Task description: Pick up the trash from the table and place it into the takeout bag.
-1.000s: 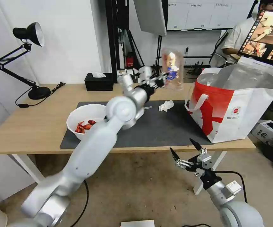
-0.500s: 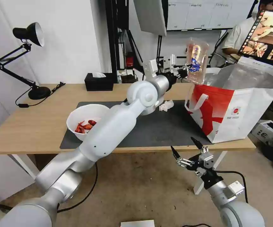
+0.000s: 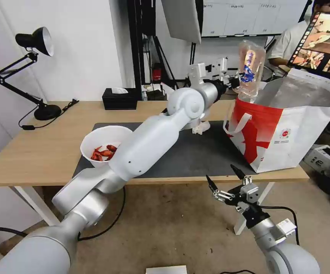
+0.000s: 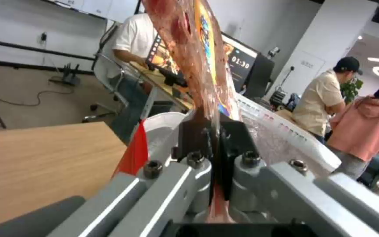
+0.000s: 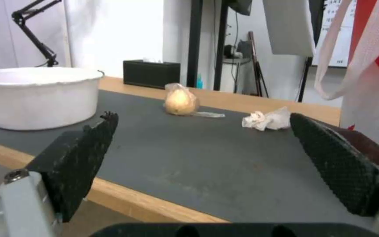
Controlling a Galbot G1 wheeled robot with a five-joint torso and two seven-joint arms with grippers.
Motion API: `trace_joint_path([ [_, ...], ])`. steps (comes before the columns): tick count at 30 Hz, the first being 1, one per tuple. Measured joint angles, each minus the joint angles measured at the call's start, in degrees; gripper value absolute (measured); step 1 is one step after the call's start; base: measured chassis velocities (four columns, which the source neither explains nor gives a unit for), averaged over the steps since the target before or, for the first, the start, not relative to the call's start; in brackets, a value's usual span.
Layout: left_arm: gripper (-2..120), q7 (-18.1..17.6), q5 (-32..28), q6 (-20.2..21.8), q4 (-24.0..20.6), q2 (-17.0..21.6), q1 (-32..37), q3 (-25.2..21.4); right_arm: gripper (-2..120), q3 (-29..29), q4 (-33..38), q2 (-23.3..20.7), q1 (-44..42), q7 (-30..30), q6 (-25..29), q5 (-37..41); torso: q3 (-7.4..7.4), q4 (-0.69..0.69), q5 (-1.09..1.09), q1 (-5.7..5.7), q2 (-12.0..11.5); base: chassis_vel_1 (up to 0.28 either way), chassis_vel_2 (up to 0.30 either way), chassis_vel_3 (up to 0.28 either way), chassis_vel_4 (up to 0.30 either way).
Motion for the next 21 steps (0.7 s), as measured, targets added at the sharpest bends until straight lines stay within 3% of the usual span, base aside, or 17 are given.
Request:
trace_joint_path([
  [13,0,1.5,0.6,-0.3,6.0,-1.6,-3.4,3.2,100,-1.2,0.2,1.6,1.0,-0.3,-1.0,0.0,0.0,0.0,-0.01,0.0,0.0,0.0,0.0,0.0,0.0],
  [21,0,1.9,0.9,-0.8,7.0,-2.1,-4.5,6.2,100,-1.8,-0.1,2.4,1.4,-0.3,-1.1,0.0,0.0,0.0,0.0,0.0,0.0,0.0,0.0,0.0,0.0],
])
